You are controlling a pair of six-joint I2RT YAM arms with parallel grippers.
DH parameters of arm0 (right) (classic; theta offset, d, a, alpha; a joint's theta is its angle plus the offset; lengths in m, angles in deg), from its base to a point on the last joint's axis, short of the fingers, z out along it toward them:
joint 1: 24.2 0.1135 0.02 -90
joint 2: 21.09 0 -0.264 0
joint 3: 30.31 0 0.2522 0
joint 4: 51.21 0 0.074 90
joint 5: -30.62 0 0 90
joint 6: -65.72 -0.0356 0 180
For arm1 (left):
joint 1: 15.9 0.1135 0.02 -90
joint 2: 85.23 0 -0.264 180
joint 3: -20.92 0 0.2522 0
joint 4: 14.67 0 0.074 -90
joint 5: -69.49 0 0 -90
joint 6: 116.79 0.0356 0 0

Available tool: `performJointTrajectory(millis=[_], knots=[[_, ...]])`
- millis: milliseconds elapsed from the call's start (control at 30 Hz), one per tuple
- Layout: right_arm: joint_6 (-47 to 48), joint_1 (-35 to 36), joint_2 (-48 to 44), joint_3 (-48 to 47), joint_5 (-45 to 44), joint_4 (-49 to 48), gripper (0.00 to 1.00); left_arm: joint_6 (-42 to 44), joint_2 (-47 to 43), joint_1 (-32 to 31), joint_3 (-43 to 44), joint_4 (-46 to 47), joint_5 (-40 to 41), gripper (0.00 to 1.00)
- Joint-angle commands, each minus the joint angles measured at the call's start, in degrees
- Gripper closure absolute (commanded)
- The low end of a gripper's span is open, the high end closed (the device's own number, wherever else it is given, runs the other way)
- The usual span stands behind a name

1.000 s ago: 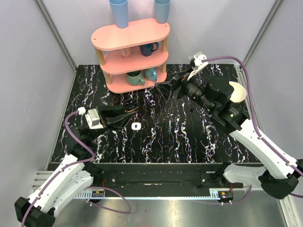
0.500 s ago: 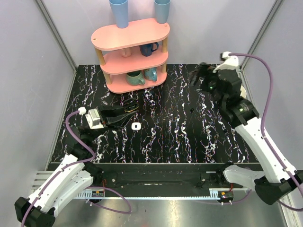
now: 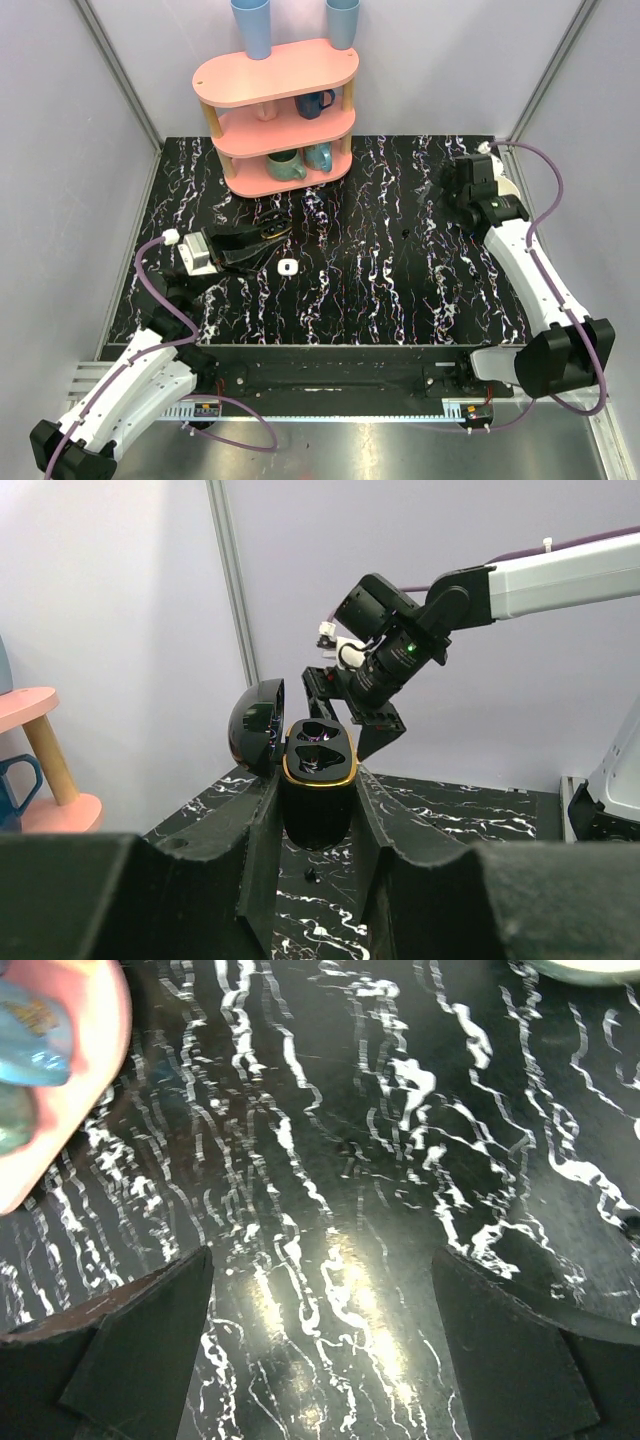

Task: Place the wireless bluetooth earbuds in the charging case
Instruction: Adjust the left earbud at the corner of the board.

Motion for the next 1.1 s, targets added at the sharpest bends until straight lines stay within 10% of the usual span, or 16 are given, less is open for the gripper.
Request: performJointTrajectory(millis=[0,233,700,1067], knots=[[-4.19,-4.57,-1.72,2.97,2.12,1.73,0.04,0.52,-1.08,-0.14,-0.4,1.1,0.89,1.0],[-4.2,-18.28,-1.82,10.96,6.18,4.36,0.03,1.83,-1.26,-0.14,-0.32,0.4,0.54,1.0],[0.63,-24.62,8.1,15.63,1.25,-0.29,0.01,7.28,-1.26,-0.14,-0.84,-2.77,0.19,1.0],[12.32,-24.71,16.2,12.91,-1.57,-0.64,0.18,8.6,-1.61,-0.14,-1.81,-2.95,0.1,1.0]])
